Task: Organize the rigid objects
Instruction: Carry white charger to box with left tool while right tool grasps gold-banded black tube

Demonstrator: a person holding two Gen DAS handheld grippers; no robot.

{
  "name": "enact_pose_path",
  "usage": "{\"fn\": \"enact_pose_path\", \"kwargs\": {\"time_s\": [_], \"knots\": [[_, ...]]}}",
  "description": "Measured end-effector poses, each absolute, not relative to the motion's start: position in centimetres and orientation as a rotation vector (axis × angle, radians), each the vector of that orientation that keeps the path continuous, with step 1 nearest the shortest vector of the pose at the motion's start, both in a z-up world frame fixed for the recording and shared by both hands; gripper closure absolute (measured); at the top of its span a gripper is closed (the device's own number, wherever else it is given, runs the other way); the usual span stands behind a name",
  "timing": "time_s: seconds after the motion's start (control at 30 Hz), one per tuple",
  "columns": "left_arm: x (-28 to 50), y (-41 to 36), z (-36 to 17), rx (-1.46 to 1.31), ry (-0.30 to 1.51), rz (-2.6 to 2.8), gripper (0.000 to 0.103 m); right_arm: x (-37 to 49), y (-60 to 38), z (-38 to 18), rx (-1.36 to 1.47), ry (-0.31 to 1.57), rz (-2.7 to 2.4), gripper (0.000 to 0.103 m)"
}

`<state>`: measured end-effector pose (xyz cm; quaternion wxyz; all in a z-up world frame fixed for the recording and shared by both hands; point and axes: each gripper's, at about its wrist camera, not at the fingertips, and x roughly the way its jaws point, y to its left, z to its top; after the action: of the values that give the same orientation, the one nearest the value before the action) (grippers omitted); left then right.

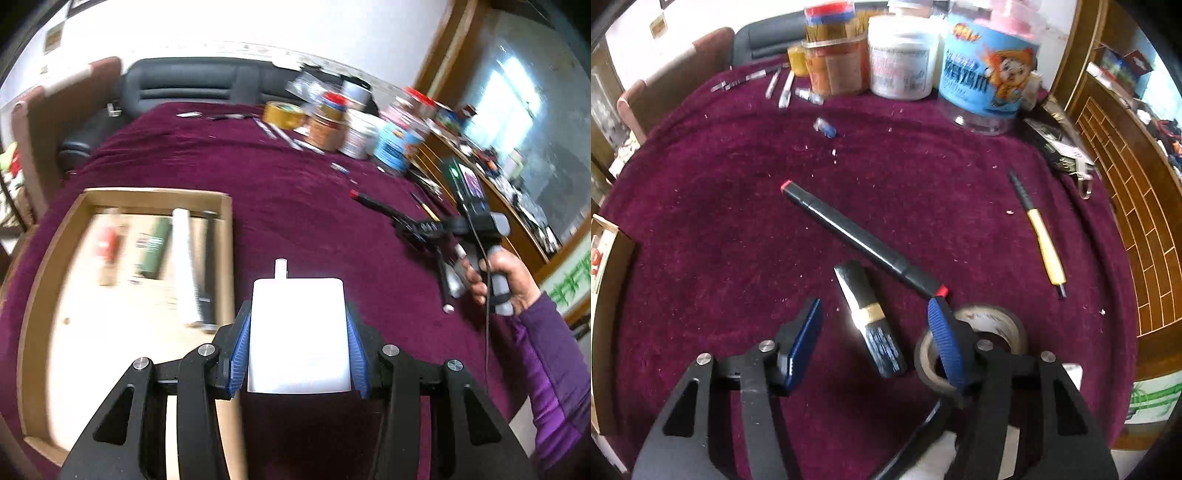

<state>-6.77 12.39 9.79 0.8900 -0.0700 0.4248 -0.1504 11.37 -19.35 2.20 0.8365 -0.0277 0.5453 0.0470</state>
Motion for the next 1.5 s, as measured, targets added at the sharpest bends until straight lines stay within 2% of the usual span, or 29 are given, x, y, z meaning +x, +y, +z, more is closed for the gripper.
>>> {"fn": "enact_pose_path", "kwargs": {"time_s": [0.07, 0.1, 0.13, 0.17, 0.2, 0.47, 0.7, 0.87, 1.13, 1.33, 1.5], "knots": [[-6.7, 14.1, 10.0, -0.156, 0.867, -0.274, 0.063, 11.4, -18.8, 2.0, -0.098, 1.160, 0.087, 0.049], [-6.6, 15.2, 10.0, -0.166, 0.863, -0.253, 0.063, 11.4, -18.6, 2.0, -0.121, 1.161, 0.066, 0.059], [-6.5, 16.1, 10.0, -0.176, 0.860, -0.234, 0.063, 11.2, -18.5, 2.0, -0.139, 1.158, 0.043, 0.065], [-6.5, 16.7, 9.9, -0.182, 0.859, -0.220, 0.063, 11.1, -18.6, 2.1, -0.138, 1.155, 0.029, 0.078], [-6.4, 17.8, 9.8, -0.192, 0.860, -0.196, 0.063, 10.8, -19.0, 2.4, -0.111, 1.149, 0.027, 0.088], [-5.3, 23.1, 8.4, -0.175, 0.894, -0.052, 0.062, 7.6, -20.0, 6.5, 0.098, 1.066, 0.076, 0.088], [-1.6, 26.3, 4.6, -0.125, 1.008, 0.039, 0.062, 4.7, -12.7, 9.0, 0.178, 1.060, 0.268, 0.088], [0.5, 27.2, 2.4, -0.112, 1.091, 0.055, 0.062, 3.7, -5.3, 8.9, 0.187, 1.092, 0.425, 0.088], [2.2, 27.7, 2.1, -0.103, 1.095, 0.065, 0.062, 2.8, 5.3, 7.1, 0.127, 1.148, 0.561, 0.087], [2.4, 28.4, 2.7, -0.148, 1.068, 0.036, 0.061, 3.6, 9.7, 5.7, 0.126, 1.188, 0.614, 0.087], [0.2, 29.3, 5.8, -0.177, 0.968, 0.012, 0.060, 3.7, 12.6, 4.5, 0.115, 1.221, 0.643, 0.087]]}}
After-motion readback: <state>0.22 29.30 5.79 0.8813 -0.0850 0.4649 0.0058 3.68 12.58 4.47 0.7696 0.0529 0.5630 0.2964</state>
